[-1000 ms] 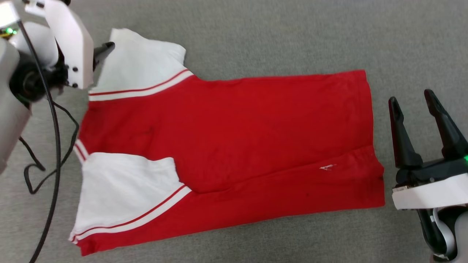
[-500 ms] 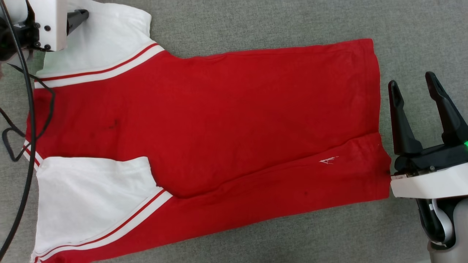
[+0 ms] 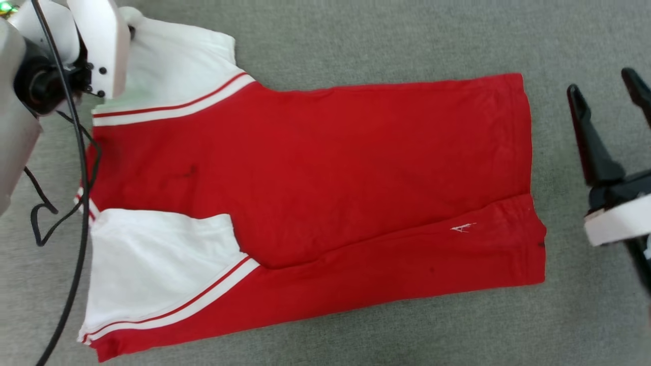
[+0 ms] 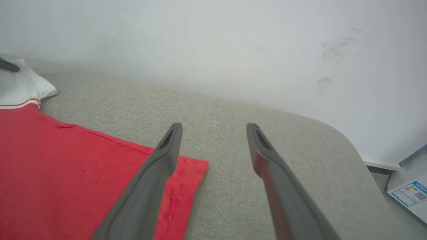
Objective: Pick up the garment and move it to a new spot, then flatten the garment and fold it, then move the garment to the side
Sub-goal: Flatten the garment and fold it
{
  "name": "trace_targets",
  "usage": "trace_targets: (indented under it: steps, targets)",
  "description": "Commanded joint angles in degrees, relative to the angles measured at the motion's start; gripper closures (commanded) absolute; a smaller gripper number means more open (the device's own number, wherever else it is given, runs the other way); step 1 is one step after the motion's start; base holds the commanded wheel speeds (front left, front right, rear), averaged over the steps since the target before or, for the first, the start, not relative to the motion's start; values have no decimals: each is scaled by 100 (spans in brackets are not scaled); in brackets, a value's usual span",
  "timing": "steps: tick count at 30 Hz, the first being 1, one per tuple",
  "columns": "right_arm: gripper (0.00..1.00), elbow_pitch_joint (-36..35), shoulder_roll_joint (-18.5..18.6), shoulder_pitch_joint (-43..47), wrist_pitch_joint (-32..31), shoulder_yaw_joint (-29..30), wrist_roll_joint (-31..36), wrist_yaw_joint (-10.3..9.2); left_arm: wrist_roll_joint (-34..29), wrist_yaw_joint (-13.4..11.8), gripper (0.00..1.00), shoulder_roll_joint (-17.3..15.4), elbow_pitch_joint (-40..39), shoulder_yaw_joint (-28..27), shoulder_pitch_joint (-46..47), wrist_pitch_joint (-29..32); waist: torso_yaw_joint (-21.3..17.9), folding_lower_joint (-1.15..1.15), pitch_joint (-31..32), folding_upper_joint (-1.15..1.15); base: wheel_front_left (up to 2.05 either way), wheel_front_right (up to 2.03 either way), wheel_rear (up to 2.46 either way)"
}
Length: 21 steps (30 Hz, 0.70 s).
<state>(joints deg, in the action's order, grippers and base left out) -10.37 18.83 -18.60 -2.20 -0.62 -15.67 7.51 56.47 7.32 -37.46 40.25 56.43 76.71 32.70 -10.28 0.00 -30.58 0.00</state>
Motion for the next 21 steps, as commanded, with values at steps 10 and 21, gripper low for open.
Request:
trace_targets:
  steps: [10, 21]
  targets:
    - [0, 544, 1502, -1319, -2755, -708, -1293, -5, 10, 9, 100, -19, -703, 311, -259, -741, 488, 0, 498, 0, 0, 0, 0]
    - [0, 1933, 1949, -2654, -5131, -1867, -1972, -5, -144, 10, 100, 87, -1341, 512, -84, -1147, 908, 0, 304, 0, 0, 0, 0]
